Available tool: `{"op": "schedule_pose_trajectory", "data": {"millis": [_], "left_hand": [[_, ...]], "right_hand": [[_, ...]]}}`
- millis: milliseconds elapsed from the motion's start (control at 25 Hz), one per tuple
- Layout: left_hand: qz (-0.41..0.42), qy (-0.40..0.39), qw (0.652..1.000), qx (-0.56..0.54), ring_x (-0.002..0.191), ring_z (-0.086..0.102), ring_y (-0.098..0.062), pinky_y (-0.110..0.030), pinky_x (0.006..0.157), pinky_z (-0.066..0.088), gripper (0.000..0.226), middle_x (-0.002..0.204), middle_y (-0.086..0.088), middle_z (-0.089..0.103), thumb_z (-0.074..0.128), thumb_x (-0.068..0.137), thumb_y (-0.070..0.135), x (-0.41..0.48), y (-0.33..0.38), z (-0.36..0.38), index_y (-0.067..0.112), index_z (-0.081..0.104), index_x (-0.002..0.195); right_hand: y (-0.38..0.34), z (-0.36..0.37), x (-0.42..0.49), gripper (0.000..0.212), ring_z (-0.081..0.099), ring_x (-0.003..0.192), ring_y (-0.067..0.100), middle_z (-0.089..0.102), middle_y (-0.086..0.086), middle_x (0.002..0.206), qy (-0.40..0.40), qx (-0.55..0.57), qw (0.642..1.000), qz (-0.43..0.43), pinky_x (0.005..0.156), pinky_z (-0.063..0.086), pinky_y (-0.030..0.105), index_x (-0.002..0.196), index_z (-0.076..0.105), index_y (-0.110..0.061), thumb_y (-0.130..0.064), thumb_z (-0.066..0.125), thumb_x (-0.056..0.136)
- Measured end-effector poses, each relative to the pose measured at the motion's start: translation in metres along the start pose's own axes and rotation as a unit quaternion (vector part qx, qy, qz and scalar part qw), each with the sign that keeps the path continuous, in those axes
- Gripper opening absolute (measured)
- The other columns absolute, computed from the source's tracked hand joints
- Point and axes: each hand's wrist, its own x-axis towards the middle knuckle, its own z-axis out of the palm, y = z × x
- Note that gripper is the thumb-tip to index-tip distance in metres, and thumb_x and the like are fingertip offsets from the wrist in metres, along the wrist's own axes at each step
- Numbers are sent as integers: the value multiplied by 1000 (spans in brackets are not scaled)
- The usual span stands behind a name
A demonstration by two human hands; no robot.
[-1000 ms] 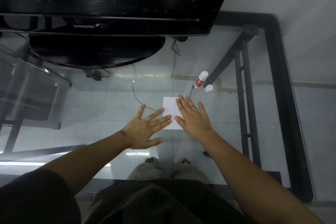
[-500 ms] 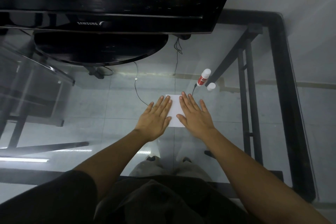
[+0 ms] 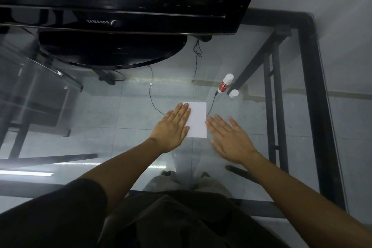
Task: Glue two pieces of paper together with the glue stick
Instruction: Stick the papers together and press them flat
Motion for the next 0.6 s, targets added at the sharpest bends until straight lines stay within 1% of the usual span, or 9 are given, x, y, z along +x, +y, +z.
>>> {"op": "schedule_pose_trajectory", "data": {"millis": [40,160,200,280,360,480,520,600], "left_hand": [[-1,1,1000,0,137,-21,-17,-32,113,-7,57,156,-8,-12,5,96,41,0,0,0,12,-21,138],[3,6,1000,14,136,-22,-17,-31,112,-8,56,156,-8,-12,4,96,41,0,0,1,12,-21,138],[3,4,1000,15,136,-22,-17,-31,112,-8,57,156,-8,-12,4,96,41,0,0,1,12,-21,138],[-1,3,1000,7,135,-23,-17,-31,112,-9,57,156,-8,-12,4,96,42,0,0,1,13,-21,137],[-2,4,1000,9,135,-23,-17,-31,112,-9,57,156,-8,-12,4,96,42,0,0,2,13,-21,137],[-1,9,1000,19,135,-23,-18,-32,111,-9,57,155,-8,-12,3,95,42,0,1,3,12,-21,137],[0,10,1000,19,135,-24,-18,-32,111,-10,57,155,-8,-12,3,95,42,0,0,3,12,-21,137],[2,9,1000,13,134,-24,-17,-31,110,-10,56,156,-8,-12,5,96,41,0,-1,2,13,-21,138]], "right_hand": [[-1,-1,1,60,-12,140,16,4,2,157,-2,0,1000,11,110,-15,40,144,-5,-19,-46,12,94],[-20,0,9,60,-10,140,16,-3,1,154,-15,-5,999,-45,109,-16,42,145,-3,-18,-48,9,94],[-21,2,9,60,-10,141,16,-3,0,155,-17,-6,999,-49,109,-17,41,146,-3,-18,-47,9,94],[-10,3,8,58,-7,143,16,-1,0,157,-10,-1,1000,-12,110,-17,40,145,-6,-20,-44,10,95],[-6,1,9,57,-11,141,14,-1,0,157,-7,6,1000,8,110,-16,38,144,-9,-21,-44,9,95],[-20,4,15,58,-15,138,13,-7,-2,154,-10,19,999,-30,108,-21,37,145,-7,-21,-45,9,94],[-20,3,18,58,-15,138,13,-7,-2,154,-4,17,999,-30,108,-21,38,145,-6,-21,-45,9,95],[-7,-2,23,58,-16,137,11,-2,-2,156,6,27,999,21,110,-18,37,145,-7,-21,-44,9,94]]}}
